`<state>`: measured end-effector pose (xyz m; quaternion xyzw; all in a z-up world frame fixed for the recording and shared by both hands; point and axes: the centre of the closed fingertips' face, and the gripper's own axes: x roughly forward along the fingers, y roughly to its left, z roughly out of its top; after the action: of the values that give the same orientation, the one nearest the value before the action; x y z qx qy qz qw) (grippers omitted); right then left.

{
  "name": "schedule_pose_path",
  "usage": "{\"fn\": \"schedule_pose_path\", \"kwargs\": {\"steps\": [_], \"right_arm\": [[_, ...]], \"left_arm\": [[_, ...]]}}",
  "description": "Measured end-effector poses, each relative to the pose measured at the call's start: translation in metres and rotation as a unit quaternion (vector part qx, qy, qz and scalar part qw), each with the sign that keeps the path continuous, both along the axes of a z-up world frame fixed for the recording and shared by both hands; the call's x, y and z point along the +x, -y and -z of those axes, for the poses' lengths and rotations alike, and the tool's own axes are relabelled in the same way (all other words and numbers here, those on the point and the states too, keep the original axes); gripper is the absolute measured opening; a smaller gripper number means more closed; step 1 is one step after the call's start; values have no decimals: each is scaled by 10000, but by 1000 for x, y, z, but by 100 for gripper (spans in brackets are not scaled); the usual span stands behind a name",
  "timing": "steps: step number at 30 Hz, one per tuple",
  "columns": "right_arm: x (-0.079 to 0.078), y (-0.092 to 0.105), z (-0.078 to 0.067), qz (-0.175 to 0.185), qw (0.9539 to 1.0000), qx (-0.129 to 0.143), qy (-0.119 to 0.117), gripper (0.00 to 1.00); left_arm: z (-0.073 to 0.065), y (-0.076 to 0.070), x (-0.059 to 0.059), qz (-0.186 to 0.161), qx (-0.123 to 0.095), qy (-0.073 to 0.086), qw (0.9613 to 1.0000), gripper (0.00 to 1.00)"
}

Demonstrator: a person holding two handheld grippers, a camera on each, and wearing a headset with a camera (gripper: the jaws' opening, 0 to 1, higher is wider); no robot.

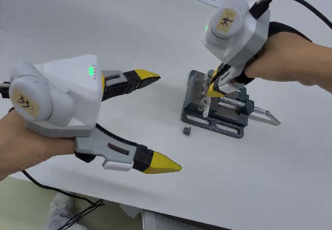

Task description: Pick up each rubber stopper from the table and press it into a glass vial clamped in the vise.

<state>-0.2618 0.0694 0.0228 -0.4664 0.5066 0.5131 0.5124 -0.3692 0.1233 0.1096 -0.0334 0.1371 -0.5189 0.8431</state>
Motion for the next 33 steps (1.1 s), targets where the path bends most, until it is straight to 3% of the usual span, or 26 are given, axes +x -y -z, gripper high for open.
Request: {"fn": "schedule_pose_path", "kwargs": {"steps": [3, 7, 12, 17, 33], "right_arm": [[0, 2, 1, -4, 9999, -95, 84, 4], [-1, 3, -2, -214, 9997, 39, 86, 6], [0, 3, -2, -68, 9995, 317, 67, 7], [1, 2, -1, -137, 9992, 373, 85, 7], [-1, 4, -7, 133, 9978, 639, 89, 10]], "left_arm": [[-2, 2, 1, 11, -27, 11, 10000, 95], [-3, 6, -1, 64, -20, 25, 10000, 95], [-5, 5, -3, 48, -31, 34, 10000, 95], [-4, 2, -3, 26, -6, 21, 10000, 95], [-4, 2, -2, 20, 8, 13, 10000, 94]]}}
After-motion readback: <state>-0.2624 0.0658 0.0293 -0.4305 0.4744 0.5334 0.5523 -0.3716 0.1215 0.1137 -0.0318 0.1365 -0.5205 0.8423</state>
